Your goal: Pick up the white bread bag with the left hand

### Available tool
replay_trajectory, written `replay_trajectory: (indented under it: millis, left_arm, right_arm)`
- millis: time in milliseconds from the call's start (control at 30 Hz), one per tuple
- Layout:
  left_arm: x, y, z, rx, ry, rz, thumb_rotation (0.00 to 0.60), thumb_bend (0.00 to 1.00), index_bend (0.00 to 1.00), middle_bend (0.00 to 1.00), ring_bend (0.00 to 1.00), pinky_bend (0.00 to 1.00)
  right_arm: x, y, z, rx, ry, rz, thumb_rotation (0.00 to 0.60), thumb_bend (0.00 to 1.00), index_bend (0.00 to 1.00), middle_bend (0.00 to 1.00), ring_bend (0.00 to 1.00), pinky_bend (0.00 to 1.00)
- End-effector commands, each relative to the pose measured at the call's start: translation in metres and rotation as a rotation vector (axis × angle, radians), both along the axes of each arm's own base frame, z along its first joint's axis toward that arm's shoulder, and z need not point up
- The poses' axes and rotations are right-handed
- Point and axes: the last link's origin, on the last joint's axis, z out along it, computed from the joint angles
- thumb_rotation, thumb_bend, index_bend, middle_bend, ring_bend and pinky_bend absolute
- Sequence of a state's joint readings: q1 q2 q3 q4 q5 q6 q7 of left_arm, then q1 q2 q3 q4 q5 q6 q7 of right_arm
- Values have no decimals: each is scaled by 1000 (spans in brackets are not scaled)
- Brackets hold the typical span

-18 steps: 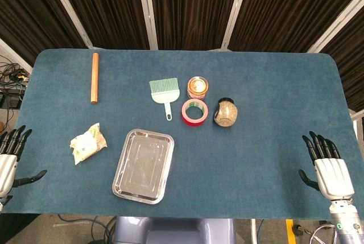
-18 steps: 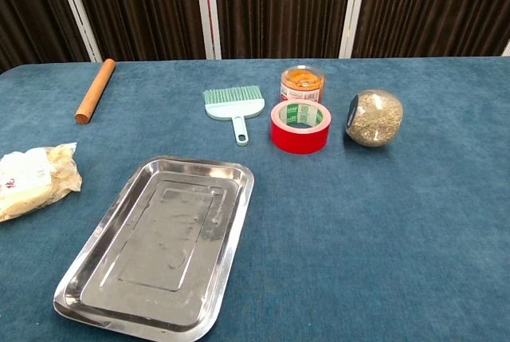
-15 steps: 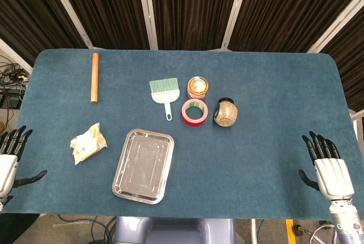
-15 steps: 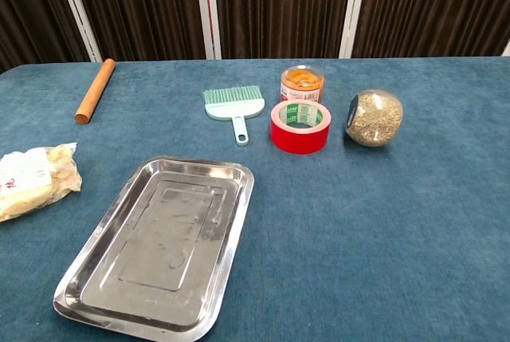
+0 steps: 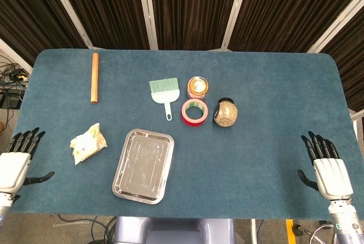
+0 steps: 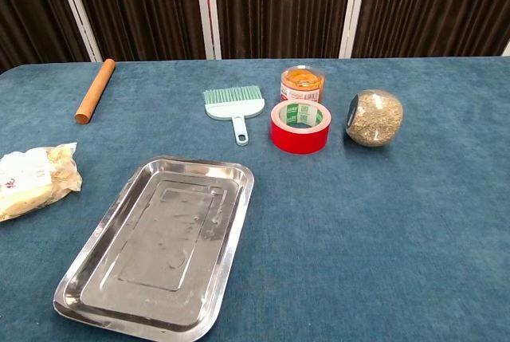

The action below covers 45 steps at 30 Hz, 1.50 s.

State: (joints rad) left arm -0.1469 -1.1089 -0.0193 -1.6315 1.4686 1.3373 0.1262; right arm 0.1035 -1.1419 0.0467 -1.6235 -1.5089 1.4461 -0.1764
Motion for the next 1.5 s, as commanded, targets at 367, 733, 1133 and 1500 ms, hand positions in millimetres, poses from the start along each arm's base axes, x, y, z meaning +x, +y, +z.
replay_trajectory:
  millis: [367, 733, 1133, 1500]
  left_arm:
    - [13, 71, -60, -161, 98, 107, 600, 54, 1, 0, 0, 33]
    - [27, 98, -111, -178, 138, 148, 600, 263, 411, 399, 359, 487]
    - [66, 91, -83, -20, -17, -2, 600, 358, 629, 654, 590, 666]
    - [158, 51, -80, -138, -193, -283, 600, 288, 504, 489, 449, 551]
  right_arm:
    - [-1, 0, 2, -3, -13, -4, 600, 302, 0, 0, 0, 97]
    - [-1, 0, 2, 0, -19, -6, 600, 303, 0, 0, 0, 97]
    - [-1, 0, 2, -2, -17, -3, 600, 303, 0, 0, 0, 97]
    - [0, 0, 2, -4, -13, -1, 600, 303, 0, 0, 0, 97]
